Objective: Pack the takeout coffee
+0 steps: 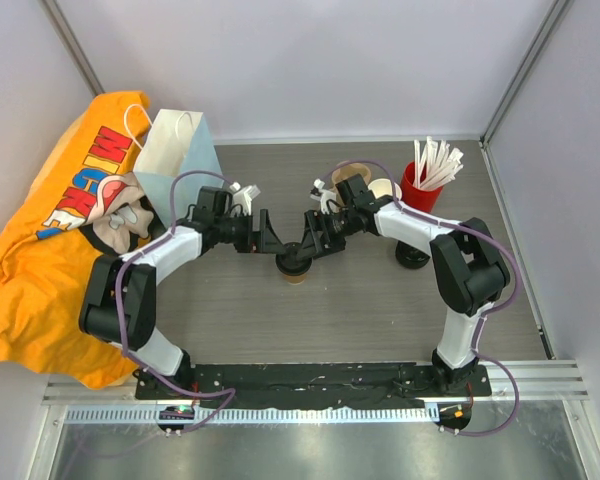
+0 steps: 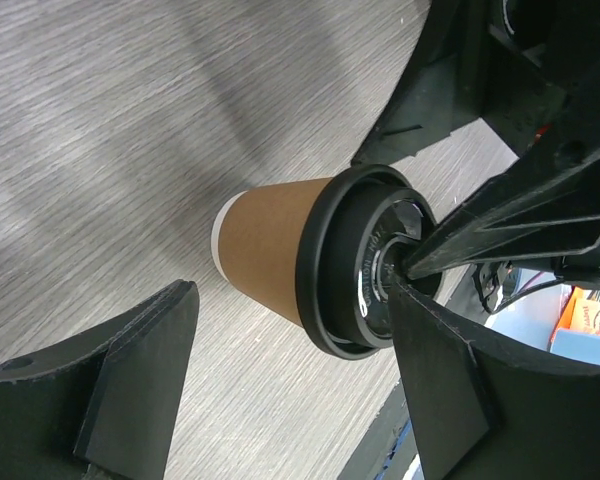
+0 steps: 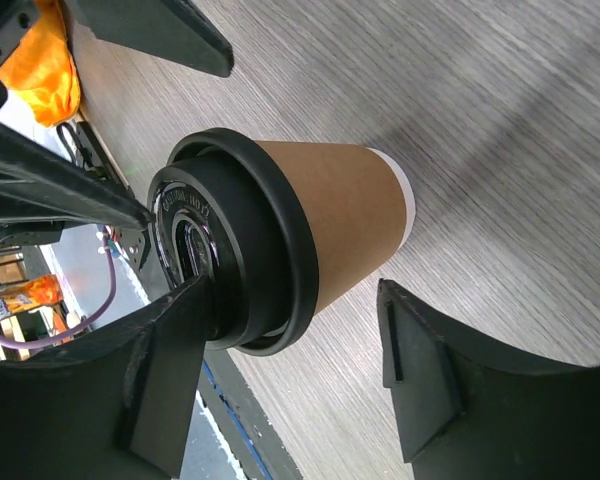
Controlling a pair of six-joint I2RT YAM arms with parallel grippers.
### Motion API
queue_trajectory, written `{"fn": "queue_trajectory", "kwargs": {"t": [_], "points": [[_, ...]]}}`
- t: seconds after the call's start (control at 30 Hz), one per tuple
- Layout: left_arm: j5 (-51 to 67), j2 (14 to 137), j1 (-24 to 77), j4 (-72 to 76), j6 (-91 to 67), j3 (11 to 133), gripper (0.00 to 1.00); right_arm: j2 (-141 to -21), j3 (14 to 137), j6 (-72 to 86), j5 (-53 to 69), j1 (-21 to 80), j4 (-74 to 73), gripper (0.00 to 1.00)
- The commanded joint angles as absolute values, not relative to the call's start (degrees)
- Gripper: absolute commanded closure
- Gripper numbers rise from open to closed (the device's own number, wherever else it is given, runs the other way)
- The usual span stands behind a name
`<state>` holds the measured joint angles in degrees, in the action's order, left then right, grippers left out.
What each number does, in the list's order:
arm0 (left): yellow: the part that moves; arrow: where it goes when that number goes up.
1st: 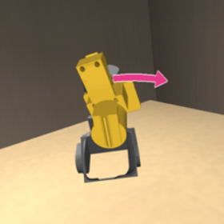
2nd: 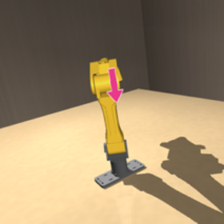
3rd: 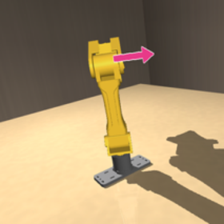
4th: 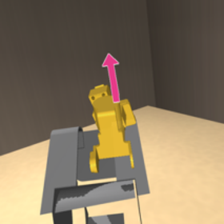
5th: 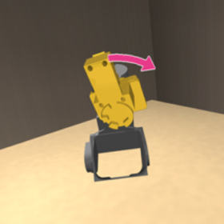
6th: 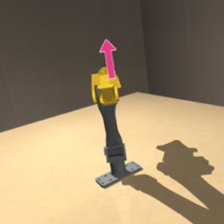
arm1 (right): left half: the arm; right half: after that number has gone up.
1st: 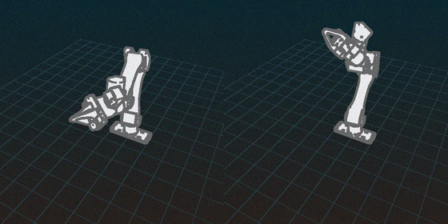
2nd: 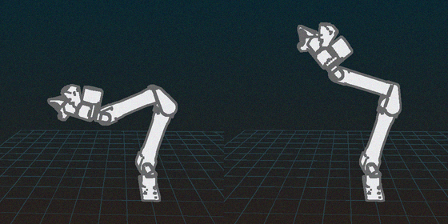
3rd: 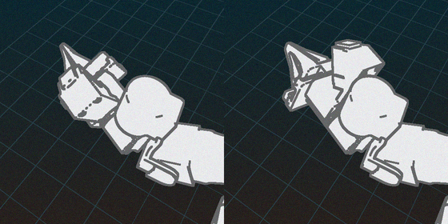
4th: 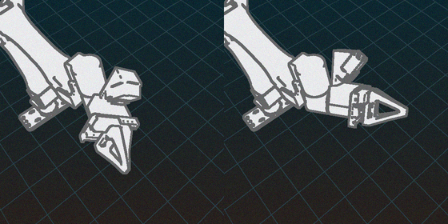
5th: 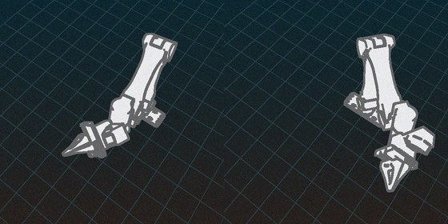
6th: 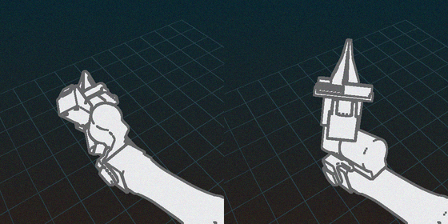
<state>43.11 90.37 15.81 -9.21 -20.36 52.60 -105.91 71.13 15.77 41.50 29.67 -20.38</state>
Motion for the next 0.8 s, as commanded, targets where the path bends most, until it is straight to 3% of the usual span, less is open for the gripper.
{"fn": "queue_trajectory", "kwargs": {"t": [0.0, 0.43, 0.63, 0.77], "points": [[43.68, 91.05, 16.35, -7.03, -18.72, 52.56, 0.20, -106.44, 72.77, 15.73, 41.05, 29.97, -18.90, 0.31], [39.73, 93.86, 16.79, -9.05, -17.14, 52.65, 0.23, -106.44, 72.33, 15.38, 40.87, 29.97, -18.90, 0.34], [36.92, 95.53, 16.79, -10.80, -16.17, 52.91, 0.38, -106.35, 71.98, 15.29, 40.78, 30.06, -18.98, 0.35], [38.31, 95.19, 16.70, -11.43, -15.90, 53.09, 0.37, -106.17, 71.81, 15.03, 40.52, 30.06, -18.98, 0.35]]}}
